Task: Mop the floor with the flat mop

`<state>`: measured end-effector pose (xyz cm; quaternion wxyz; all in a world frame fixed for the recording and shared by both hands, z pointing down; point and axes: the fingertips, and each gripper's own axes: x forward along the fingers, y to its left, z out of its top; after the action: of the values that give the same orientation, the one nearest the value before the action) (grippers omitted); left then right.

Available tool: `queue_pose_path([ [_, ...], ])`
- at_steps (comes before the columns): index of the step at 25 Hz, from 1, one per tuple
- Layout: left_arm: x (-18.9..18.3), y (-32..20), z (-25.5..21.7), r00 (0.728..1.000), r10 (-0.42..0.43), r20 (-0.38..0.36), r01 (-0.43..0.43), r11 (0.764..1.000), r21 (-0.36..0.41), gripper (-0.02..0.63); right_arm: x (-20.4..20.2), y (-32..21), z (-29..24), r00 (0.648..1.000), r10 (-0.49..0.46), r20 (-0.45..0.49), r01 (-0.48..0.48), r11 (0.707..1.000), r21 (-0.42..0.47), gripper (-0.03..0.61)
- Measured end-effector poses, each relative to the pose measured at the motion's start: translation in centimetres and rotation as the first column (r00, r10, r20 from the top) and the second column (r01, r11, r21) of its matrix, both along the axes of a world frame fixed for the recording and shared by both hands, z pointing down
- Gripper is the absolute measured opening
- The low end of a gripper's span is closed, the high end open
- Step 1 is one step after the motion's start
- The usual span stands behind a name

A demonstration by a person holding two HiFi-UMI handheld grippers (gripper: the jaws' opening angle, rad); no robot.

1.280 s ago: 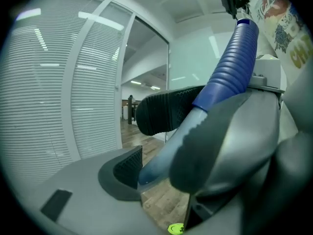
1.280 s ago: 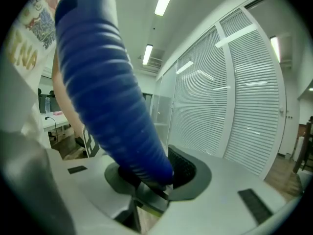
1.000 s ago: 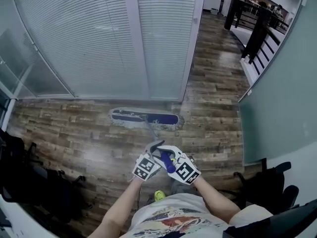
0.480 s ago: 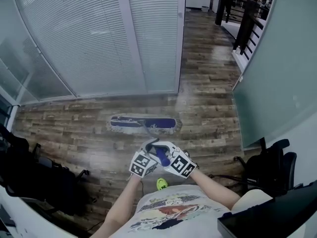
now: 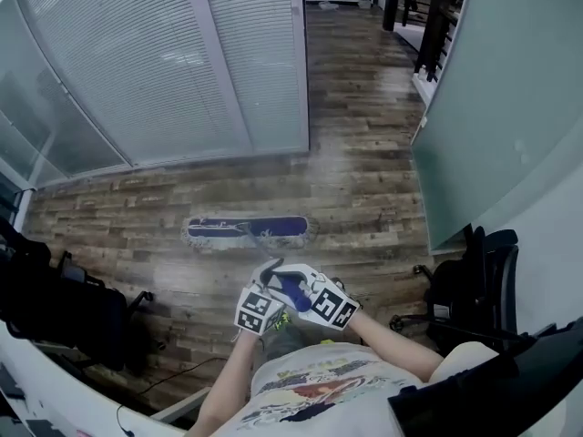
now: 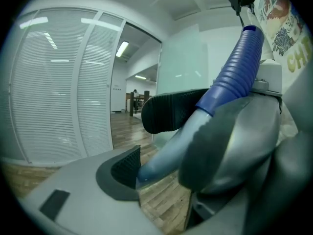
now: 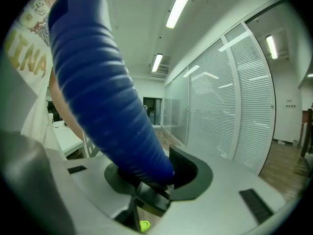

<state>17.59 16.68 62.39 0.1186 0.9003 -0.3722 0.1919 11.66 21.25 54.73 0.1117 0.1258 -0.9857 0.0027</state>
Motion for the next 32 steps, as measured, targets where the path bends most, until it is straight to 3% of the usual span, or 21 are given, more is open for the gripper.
queue_pose_path([
  [7, 3.6, 6.0, -0.3, 0.999, -0.047, -0.002, 0.047, 0.999, 0.006, 0.215, 3.7, 6.3, 0.0, 0.999, -0.05, 0.013, 0.05, 0.999, 0.009, 0.117],
  [17, 2.7, 3.9, -0.4, 1.0, -0.027, -0.012, 0.027, 0.999, 0.026, 0.213, 2.5, 4.2, 0.2, 0.998, -0.054, 0.019, 0.054, 0.999, 0.001, 0.121],
  [22, -1.0, 0.6, -0.5, 0.999, -0.031, -0.031, 0.032, 0.999, 0.035, 0.213, -1.2, 0.9, 0.5, 0.998, -0.059, -0.01, 0.059, 0.998, 0.01, 0.126],
  [24, -3.3, -1.0, -0.4, 0.998, -0.042, -0.049, 0.044, 0.998, 0.035, 0.218, -3.4, -0.5, 1.0, 0.997, -0.062, -0.05, 0.063, 0.998, 0.014, 0.126],
  [32, -13.4, -9.8, -0.9, 0.997, -0.029, -0.074, 0.033, 0.998, 0.047, 0.221, -13.8, -9.5, 0.0, 0.998, -0.034, -0.053, 0.037, 0.998, 0.044, 0.126],
])
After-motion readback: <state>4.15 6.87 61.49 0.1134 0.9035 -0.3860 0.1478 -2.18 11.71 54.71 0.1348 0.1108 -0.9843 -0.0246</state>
